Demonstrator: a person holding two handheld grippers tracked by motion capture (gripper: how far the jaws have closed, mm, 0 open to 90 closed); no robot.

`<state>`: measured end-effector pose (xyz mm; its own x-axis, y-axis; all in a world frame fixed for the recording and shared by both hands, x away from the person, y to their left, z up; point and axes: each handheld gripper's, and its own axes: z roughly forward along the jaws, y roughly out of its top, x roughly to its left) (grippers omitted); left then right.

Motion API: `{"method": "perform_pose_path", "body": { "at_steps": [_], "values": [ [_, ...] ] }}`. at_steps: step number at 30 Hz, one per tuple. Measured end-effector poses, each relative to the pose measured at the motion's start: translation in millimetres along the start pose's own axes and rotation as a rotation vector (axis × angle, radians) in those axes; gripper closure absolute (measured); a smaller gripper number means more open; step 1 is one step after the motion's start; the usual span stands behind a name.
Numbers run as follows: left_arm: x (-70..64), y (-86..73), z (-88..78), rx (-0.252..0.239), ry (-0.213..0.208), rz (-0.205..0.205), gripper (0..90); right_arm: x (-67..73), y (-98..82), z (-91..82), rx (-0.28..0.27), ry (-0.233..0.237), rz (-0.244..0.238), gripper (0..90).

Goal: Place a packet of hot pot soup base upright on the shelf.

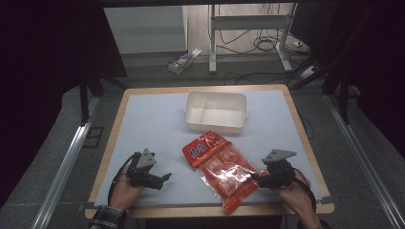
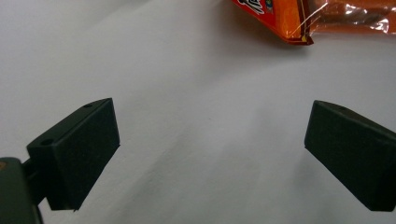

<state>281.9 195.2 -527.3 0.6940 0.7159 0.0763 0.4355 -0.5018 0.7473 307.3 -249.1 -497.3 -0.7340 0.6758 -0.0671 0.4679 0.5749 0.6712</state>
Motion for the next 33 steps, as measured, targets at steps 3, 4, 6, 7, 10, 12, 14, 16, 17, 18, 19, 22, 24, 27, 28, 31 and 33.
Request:
{"method": "perform_pose_path", "body": {
  "at_steps": [3, 4, 6, 7, 10, 12, 14, 16, 17, 18, 19, 22, 24, 27, 28, 31, 33],
  "values": [
    [-1.3, 0.3, 0.7, 0.004, 0.001, 0.007, 3.0, -2.6, -0.9, -0.9, -0.009, 0.007, 0.012, 26.7],
    [-1.4, 0.4, 0.7, 0.004, 0.002, 0.009, 3.0, -2.8, -0.8, -1.2, -0.007, 0.002, 0.014, 26.9],
    [-1.1, 0.1, 0.8, 0.004, 0.002, 0.009, 3.1, -3.0, -0.7, -1.7, -0.01, -0.003, 0.022, 28.4],
    [-1.0, 0.0, 0.9, 0.004, 0.002, 0.008, 3.1, -3.4, -0.5, -1.9, -0.01, -0.004, 0.026, 28.6],
    [-1.1, -0.2, 1.1, 0.005, 0.003, 0.01, 3.2, -5.0, -0.3, -1.8, -0.004, -0.005, 0.041, 29.3],
    [-1.3, -0.2, 1.3, 0.007, 0.003, 0.012, 3.3, -6.6, -0.4, -1.2, -0.001, 0.0, 0.056, 29.5],
    [-1.8, -0.1, 1.6, 0.008, 0.003, 0.015, 3.3, -6.8, -0.2, -1.1, 0.002, 0.0, 0.064, 29.5],
    [-2.1, 0.0, 1.8, 0.009, 0.003, 0.018, 3.3, -7.3, 0.4, -1.5, 0.001, 0.0, 0.07, 29.6],
    [-2.1, 0.0, 1.8, 0.01, 0.003, 0.019, 3.3, -7.3, 0.6, -1.6, -0.001, 0.001, 0.073, 29.5],
    [-2.3, 0.0, 1.9, 0.011, 0.003, 0.019, 3.3, -7.5, 0.9, -1.8, -0.002, -0.001, 0.075, 29.6],
    [-2.4, 0.0, 2.0, 0.011, 0.003, 0.02, 3.4, -7.4, 1.3, -1.9, -0.002, -0.002, 0.076, 29.5],
    [-2.6, 0.1, 2.0, 0.012, 0.003, 0.022, 3.5, -7.2, 2.7, -1.8, -0.003, -0.009, 0.085, 29.0],
    [-2.8, 0.0, 2.1, 0.012, 0.004, 0.024, 3.5, -7.1, 3.9, -1.9, -0.005, -0.012, 0.087, 29.1],
    [-3.0, 0.1, 2.1, 0.012, 0.004, 0.026, 3.6, -7.3, 5.5, -1.0, 0.0, -0.007, 0.091, 35.1],
    [-3.2, 0.1, 2.2, 0.012, 0.006, 0.028, 3.6, -7.4, 5.8, -0.4, -0.001, -0.009, 0.083, 38.7],
    [-3.3, 0.2, 2.2, 0.013, 0.007, 0.032, 3.6, -6.3, 8.1, -0.6, 0.006, -0.018, 0.066, 53.0],
    [-3.3, 0.2, 2.2, 0.013, 0.01, 0.033, 3.7, -4.8, 9.7, 0.6, 0.004, -0.009, 0.064, 62.8]
  ]
}}
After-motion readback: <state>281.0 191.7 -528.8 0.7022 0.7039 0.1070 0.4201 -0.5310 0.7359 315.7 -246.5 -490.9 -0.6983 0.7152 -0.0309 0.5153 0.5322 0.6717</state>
